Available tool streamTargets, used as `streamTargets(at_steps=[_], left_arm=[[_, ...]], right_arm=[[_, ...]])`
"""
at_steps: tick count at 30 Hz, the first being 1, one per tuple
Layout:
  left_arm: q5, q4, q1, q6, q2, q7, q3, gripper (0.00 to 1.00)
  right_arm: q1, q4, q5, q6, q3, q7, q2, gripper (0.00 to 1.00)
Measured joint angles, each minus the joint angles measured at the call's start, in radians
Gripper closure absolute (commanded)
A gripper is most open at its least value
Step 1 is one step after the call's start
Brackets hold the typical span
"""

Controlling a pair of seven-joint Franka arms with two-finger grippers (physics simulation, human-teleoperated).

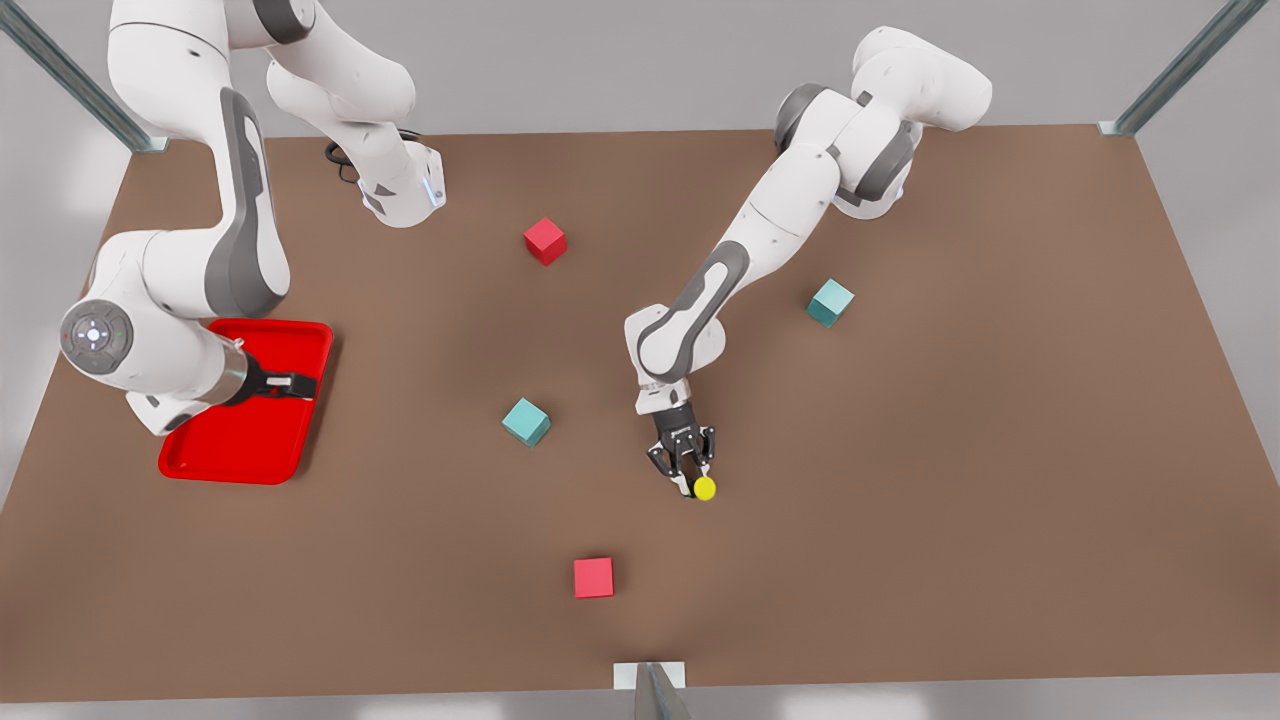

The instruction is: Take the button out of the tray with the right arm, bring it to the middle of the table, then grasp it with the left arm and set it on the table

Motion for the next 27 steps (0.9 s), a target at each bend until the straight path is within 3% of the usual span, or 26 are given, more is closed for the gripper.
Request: streamTargets(at_steps=[6, 7, 8, 9, 14, 20, 24, 27], left_arm=[[0.002, 0.000, -0.017, -0.008, 0.001, -0.005, 0.019, 0.63], [0.004, 0.000, -0.017, -0.009, 0.001, -0.007, 0.020, 0.51], [0.009, -0.001, -0.018, -0.009, 0.001, -0.010, 0.022, 0.23], [0.014, -0.002, -0.019, -0.009, 0.001, -0.015, 0.023, 0.01], [0.033, -0.004, -0.020, -0.015, -0.001, -0.041, 0.022, 0.01], [0.017, -0.009, -0.033, -0.027, -0.013, -0.048, 0.022, 0.01], [0.006, -0.010, -0.043, -0.035, -0.021, -0.051, 0.021, 0.01], [-0.003, -0.033, -0.044, -0.038, -0.054, -0.051, 0.017, 0.01]], right_arm=[[0.003, 0.052, 0.004, 0.006, 0.001, -0.006, 0.023, 0.00], [0.004, 0.052, 0.004, 0.007, 0.001, -0.007, 0.024, 0.00], [0.003, 0.053, 0.003, 0.010, 0.001, -0.009, 0.026, 0.00], [0.003, 0.055, 0.003, 0.012, 0.001, -0.010, 0.027, 0.00], [0.026, 0.255, 0.005, -0.047, -0.001, -0.014, 0.142, 0.00], [0.026, 0.293, 0.012, -0.120, -0.002, -0.018, 0.160, 0.00], [0.013, 0.228, 0.006, -0.133, -0.002, -0.020, 0.099, 0.00], [-0.015, -0.010, 0.003, -0.098, -0.001, -0.022, -0.058, 0.00]])
